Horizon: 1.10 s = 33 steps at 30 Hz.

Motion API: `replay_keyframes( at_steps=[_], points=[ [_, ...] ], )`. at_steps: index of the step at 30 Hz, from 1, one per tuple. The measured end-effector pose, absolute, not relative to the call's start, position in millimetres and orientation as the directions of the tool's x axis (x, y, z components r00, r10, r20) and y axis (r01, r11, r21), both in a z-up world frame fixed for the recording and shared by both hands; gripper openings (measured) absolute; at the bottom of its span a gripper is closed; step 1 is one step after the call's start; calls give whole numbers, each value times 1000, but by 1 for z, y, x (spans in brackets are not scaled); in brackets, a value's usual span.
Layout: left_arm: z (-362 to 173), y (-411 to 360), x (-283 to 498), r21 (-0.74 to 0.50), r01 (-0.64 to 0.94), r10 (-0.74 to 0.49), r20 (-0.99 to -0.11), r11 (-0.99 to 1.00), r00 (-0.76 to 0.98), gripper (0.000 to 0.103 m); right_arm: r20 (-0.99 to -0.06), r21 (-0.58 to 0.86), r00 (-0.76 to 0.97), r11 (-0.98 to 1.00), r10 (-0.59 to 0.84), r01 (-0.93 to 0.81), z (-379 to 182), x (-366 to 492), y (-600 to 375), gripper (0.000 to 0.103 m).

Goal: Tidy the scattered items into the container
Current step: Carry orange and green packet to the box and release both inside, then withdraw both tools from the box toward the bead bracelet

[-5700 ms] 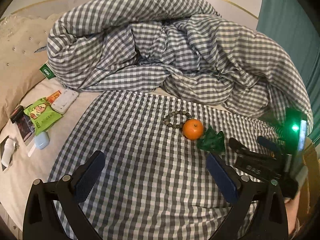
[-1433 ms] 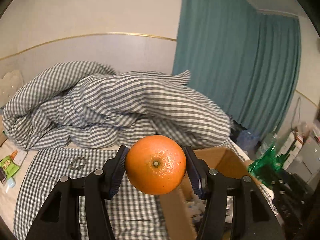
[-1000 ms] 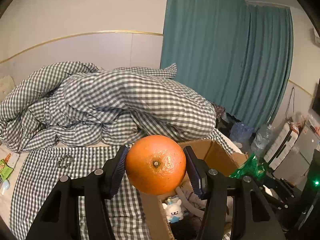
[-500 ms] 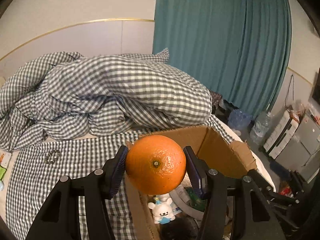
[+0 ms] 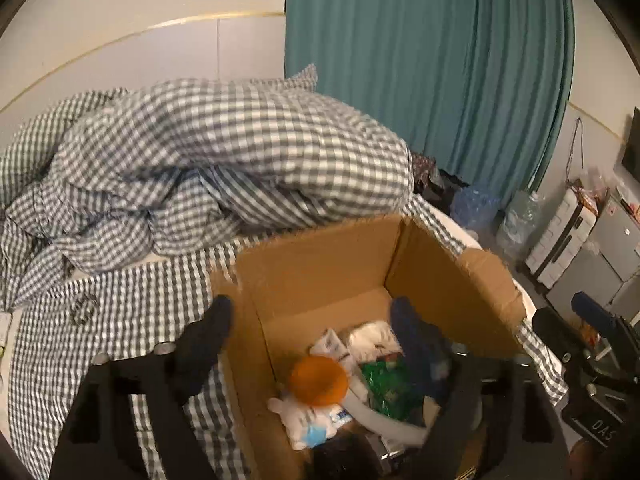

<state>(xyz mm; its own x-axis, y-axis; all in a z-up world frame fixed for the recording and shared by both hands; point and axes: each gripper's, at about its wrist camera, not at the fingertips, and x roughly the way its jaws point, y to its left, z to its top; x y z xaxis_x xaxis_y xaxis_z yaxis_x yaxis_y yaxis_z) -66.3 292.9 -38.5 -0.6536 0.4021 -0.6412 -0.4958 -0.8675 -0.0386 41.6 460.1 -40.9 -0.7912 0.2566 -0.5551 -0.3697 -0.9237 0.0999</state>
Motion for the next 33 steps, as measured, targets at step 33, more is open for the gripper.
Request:
replay_keyframes(
  at_steps=[33],
  points=[
    [-40,14,-132,-53,-80,96,-602,-995,-793,103,-488,6,-871,-998,55,-66,-5,-47,251,103]
  ],
)
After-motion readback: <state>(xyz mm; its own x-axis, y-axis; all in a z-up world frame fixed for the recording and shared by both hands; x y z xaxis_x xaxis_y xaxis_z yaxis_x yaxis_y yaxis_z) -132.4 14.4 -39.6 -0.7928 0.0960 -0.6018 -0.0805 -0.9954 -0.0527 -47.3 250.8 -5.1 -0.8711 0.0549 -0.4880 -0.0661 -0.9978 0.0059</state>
